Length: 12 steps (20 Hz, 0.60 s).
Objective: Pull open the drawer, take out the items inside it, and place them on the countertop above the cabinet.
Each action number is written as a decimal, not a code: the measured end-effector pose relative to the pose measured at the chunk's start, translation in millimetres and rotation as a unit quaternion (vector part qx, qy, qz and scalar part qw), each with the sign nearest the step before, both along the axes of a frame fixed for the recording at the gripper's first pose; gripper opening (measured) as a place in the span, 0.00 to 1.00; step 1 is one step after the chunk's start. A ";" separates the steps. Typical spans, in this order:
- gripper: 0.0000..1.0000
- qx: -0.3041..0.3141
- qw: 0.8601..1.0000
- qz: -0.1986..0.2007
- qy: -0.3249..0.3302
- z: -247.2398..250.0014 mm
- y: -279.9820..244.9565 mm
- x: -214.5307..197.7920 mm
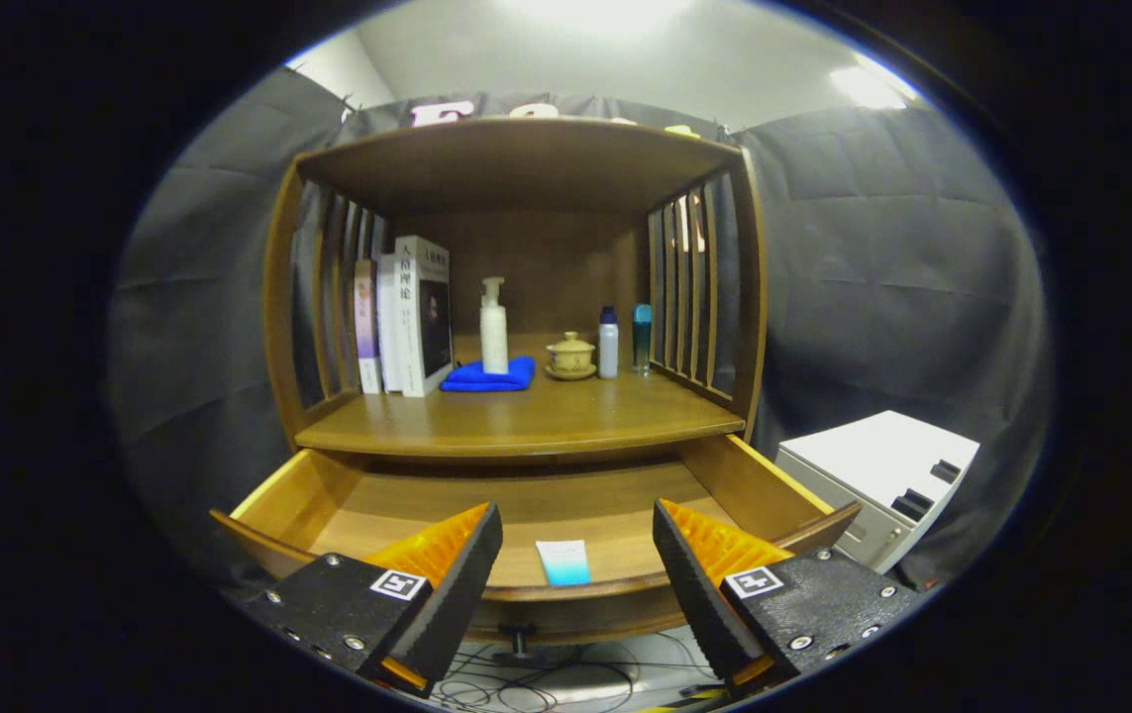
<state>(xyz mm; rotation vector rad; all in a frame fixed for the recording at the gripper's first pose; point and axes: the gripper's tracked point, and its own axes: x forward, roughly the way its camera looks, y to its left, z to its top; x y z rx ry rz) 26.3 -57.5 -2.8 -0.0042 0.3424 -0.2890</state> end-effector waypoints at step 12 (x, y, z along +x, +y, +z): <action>0.95 0.016 0.971 -0.071 0.228 -84.5 -31.8 55.3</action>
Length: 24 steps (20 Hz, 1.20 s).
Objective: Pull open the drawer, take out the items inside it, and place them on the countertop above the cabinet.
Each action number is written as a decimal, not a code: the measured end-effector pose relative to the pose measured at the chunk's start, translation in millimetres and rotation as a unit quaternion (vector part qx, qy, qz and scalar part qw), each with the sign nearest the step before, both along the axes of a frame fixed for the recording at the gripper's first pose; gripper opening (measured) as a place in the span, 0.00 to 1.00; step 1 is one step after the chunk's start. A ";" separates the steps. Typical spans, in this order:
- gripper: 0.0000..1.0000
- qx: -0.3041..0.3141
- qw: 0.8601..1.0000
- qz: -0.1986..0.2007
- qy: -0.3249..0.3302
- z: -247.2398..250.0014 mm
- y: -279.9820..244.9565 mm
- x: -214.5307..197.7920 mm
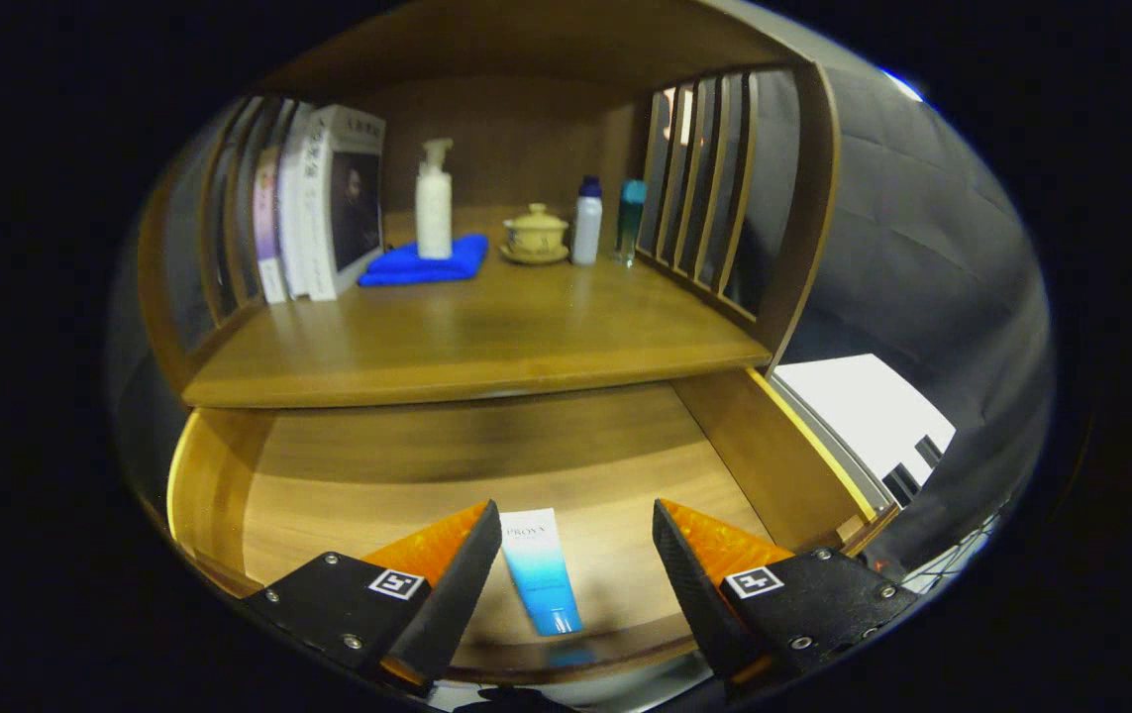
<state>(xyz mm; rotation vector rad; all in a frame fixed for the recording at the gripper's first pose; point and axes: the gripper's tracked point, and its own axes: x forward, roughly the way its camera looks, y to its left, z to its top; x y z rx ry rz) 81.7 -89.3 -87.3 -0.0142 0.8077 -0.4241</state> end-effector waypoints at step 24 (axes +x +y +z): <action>0.36 0.206 0.965 -0.068 0.146 -88.5 32.9 -0.5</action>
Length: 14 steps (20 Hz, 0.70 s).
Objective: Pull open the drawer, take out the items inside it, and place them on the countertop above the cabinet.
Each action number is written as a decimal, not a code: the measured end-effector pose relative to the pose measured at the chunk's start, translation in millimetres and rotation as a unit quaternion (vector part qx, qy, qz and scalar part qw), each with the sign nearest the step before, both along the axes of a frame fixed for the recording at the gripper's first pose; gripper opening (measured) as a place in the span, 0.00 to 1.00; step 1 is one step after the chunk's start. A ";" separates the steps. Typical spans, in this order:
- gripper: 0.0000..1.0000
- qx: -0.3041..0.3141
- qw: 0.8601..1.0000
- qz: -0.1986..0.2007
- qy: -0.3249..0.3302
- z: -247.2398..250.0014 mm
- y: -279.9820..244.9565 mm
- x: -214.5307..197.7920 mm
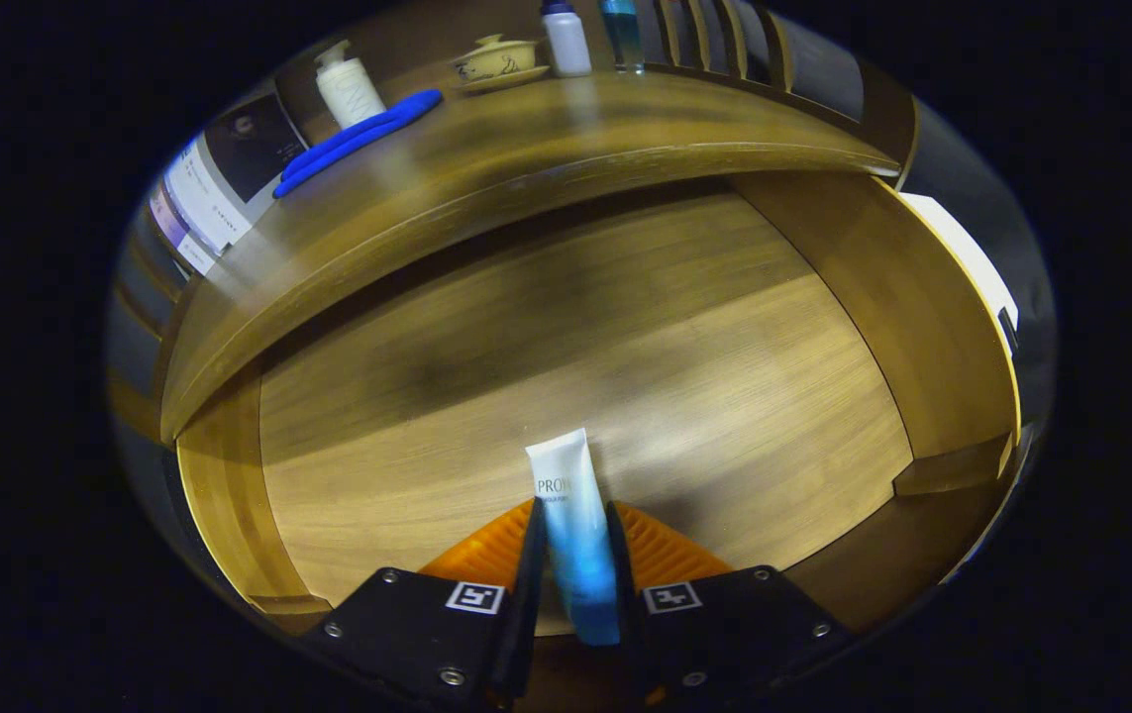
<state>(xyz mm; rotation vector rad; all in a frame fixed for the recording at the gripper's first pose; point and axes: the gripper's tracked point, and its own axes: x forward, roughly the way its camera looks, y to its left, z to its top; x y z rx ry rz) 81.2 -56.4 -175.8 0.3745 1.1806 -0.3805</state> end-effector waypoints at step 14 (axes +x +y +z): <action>0.11 -0.084 0.979 0.030 -0.185 86.2 6.8 24.1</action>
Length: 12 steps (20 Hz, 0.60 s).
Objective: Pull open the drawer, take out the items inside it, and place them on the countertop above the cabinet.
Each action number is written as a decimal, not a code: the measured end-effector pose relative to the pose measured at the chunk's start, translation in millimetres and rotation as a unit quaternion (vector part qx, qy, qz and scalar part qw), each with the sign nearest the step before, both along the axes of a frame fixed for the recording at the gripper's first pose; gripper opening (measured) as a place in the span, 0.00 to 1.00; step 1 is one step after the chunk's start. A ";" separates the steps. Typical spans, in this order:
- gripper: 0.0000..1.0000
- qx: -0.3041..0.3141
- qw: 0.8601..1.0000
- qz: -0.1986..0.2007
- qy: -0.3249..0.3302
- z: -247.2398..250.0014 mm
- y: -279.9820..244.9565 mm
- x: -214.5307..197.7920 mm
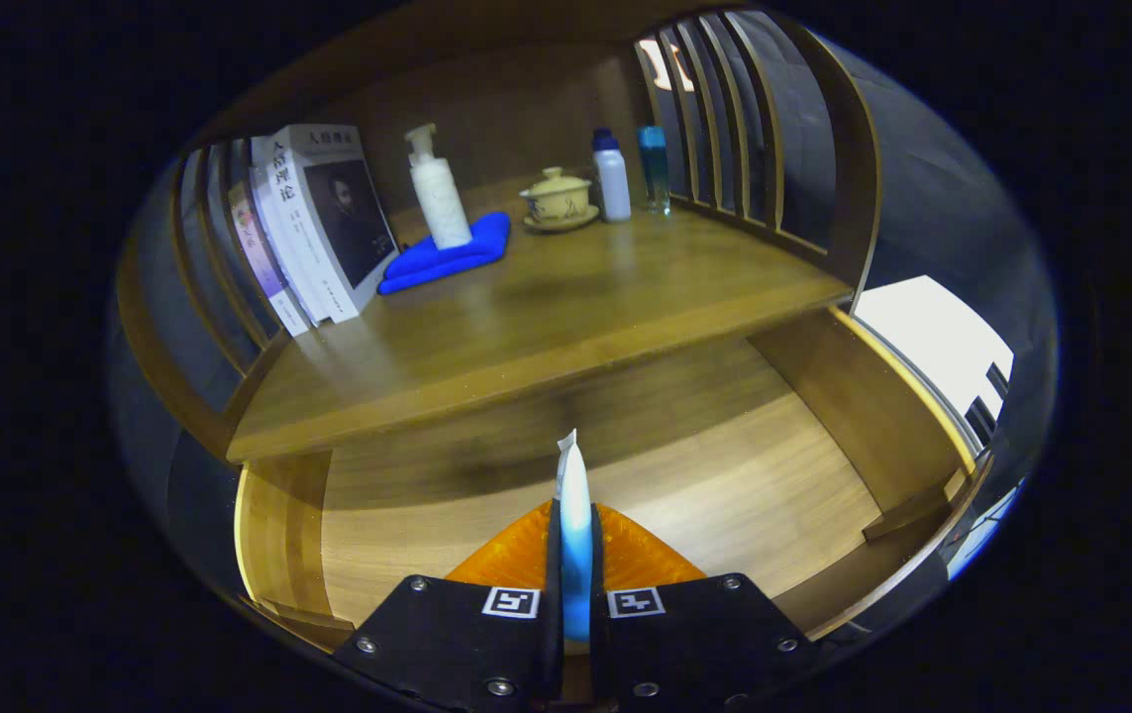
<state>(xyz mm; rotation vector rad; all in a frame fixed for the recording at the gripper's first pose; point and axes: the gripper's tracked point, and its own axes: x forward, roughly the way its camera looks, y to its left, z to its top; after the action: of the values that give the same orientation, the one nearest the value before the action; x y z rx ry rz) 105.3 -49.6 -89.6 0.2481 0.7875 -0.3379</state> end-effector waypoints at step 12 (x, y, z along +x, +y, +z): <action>0.11 -0.053 0.994 0.050 -0.078 84.8 11.7 54.2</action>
<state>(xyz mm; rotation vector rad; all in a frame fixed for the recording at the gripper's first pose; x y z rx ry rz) 159.5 -37.9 -4.8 0.1338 0.6244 -0.2620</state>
